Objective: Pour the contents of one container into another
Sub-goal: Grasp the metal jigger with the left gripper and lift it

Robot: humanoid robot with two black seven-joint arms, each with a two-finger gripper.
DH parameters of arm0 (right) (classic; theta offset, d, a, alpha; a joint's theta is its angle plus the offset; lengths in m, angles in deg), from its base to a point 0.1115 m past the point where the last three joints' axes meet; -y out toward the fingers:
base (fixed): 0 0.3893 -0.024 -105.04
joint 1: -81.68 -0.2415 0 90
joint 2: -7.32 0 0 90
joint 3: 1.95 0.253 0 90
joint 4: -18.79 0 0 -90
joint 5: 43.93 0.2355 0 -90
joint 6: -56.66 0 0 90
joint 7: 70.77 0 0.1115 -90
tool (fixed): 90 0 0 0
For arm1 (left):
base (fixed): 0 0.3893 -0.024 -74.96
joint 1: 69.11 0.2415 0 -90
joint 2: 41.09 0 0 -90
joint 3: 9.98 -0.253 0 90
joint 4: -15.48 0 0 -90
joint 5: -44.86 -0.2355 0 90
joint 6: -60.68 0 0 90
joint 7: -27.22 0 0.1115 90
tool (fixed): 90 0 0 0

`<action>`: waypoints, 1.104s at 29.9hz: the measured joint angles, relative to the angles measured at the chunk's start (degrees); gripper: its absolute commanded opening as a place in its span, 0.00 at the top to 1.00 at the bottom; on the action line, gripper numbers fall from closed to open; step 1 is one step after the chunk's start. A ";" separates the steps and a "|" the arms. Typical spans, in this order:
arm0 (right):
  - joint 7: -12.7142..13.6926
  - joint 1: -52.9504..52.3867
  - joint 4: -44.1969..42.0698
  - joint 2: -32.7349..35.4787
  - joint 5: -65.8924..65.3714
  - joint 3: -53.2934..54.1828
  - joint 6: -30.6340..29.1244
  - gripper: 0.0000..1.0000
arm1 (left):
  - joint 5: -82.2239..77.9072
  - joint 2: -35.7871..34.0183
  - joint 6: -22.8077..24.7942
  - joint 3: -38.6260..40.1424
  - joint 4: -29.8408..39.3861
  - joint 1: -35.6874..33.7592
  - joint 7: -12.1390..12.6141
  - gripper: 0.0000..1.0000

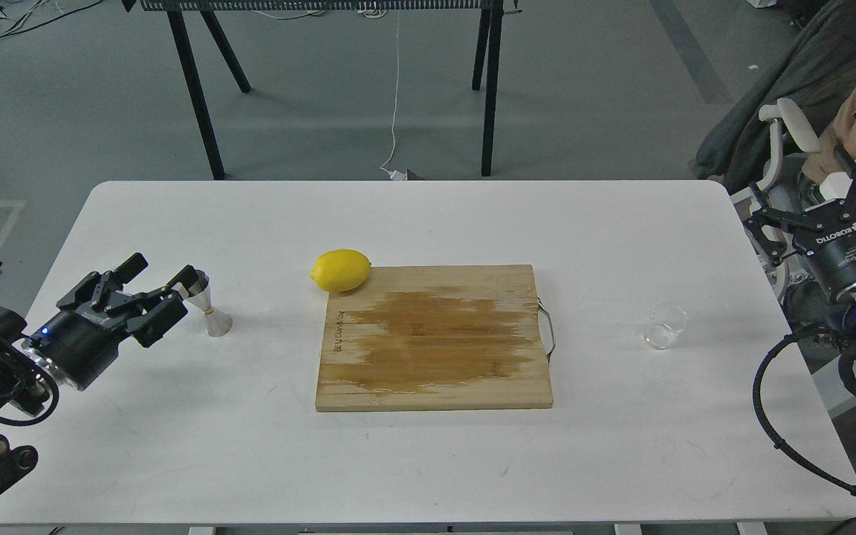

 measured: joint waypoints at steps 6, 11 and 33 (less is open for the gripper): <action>0.00 0.08 0.07 0.00 0.00 0.00 0.00 0.02 | -1.00 2.13 0.00 -0.47 -3.82 1.22 0.00 0.01; 0.00 0.08 0.09 0.00 0.00 0.00 0.00 0.02 | -1.61 4.67 0.00 -0.70 -6.56 1.55 0.01 0.01; 0.00 0.08 0.18 0.69 0.09 0.53 0.00 0.02 | -2.81 17.14 0.00 -3.49 -22.25 -4.42 0.01 0.01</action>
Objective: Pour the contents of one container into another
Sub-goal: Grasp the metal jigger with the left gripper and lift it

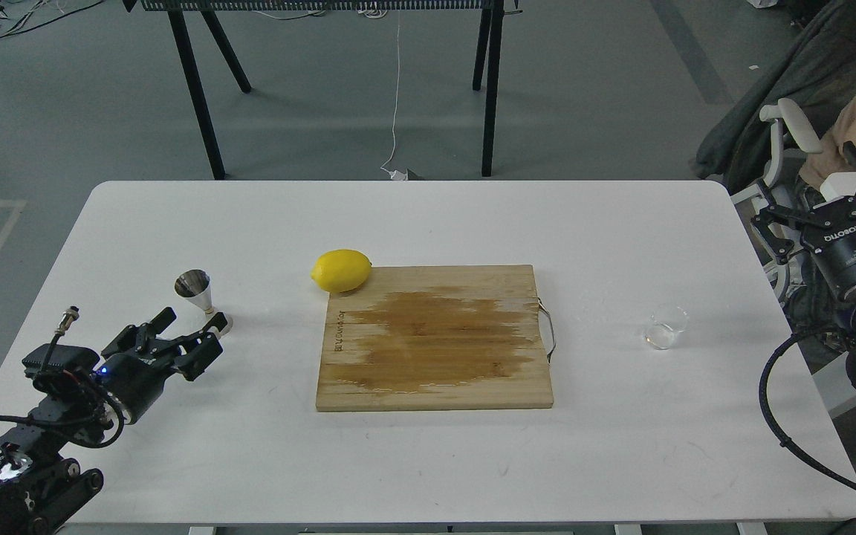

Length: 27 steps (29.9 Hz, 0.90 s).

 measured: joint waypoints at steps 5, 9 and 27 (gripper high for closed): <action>0.00 0.00 0.00 0.13 0.00 0.00 0.00 0.02 | 0.15 1.96 0.00 -0.60 -2.76 -2.10 0.00 0.01; 0.00 0.00 0.00 0.47 0.01 0.00 0.00 0.02 | 0.16 3.38 0.00 -0.66 -5.12 -3.41 0.00 0.02; 0.00 0.00 0.00 1.06 0.00 0.06 0.00 0.02 | 0.45 9.54 0.01 -3.17 -15.96 -8.76 0.00 0.12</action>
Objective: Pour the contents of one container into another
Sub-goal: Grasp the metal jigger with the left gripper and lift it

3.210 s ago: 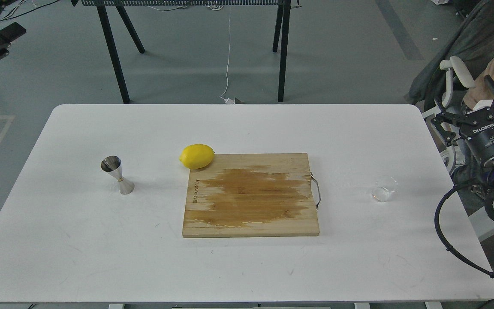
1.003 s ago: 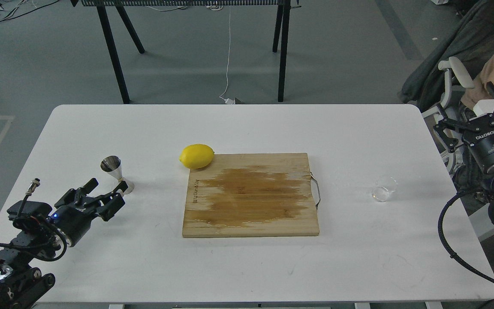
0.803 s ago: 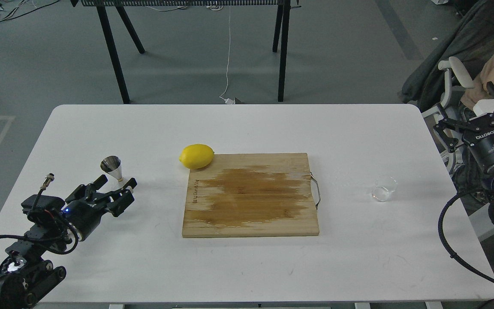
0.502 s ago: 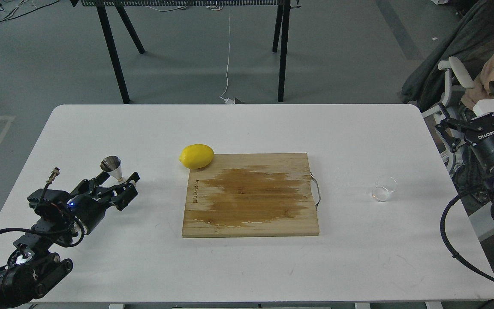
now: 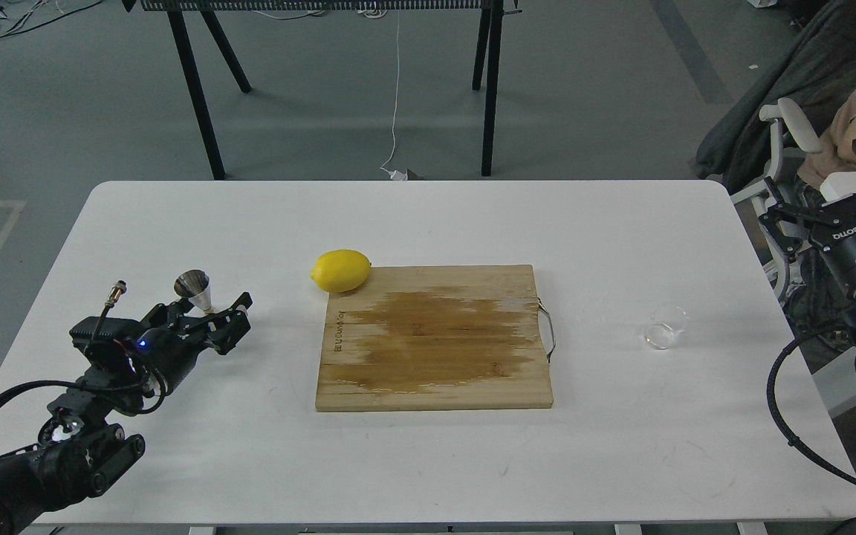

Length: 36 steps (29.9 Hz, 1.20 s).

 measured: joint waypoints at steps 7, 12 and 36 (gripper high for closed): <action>0.00 0.01 0.00 0.00 0.00 -0.06 0.00 0.02 | 0.09 1.40 0.00 -1.02 -3.20 -1.16 0.00 0.27; 0.00 0.01 0.00 0.00 0.00 -0.01 0.00 0.02 | 0.11 1.49 0.00 -1.10 -4.33 -1.23 0.00 0.41; -0.04 0.08 0.00 -0.09 0.00 -0.07 0.00 0.02 | 0.04 1.15 0.00 -1.20 -5.65 -1.81 0.00 0.90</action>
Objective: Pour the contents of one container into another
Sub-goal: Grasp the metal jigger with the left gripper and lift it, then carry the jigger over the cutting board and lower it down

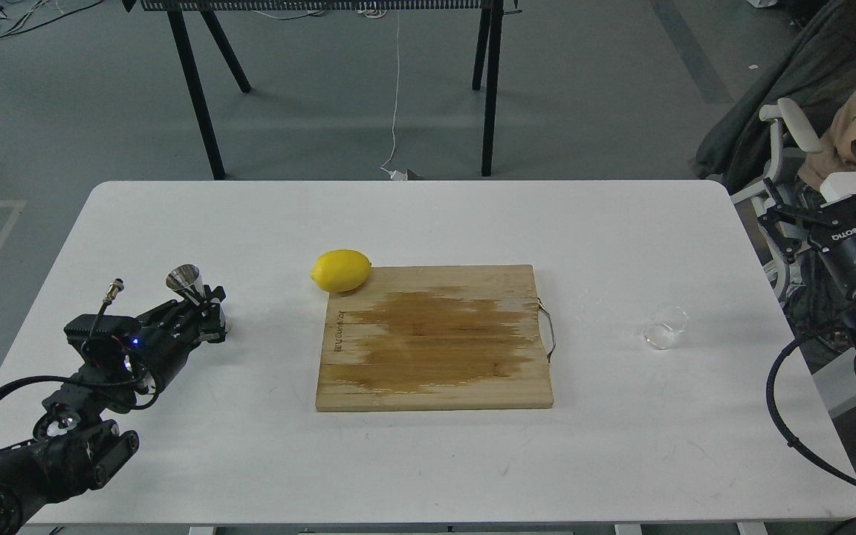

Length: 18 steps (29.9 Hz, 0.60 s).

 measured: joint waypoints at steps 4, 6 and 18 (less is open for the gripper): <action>0.00 0.00 0.00 0.00 0.00 0.00 0.00 0.02 | 0.03 -0.39 0.00 0.00 0.10 -0.48 0.00 0.90; 0.02 0.00 0.00 0.00 0.00 0.00 0.00 0.02 | 0.03 -0.83 0.00 0.00 0.36 -1.44 0.00 0.90; 0.04 -0.59 -0.22 0.08 -0.15 0.09 0.00 0.02 | -0.07 -2.50 0.00 -0.38 14.97 -14.15 0.00 0.89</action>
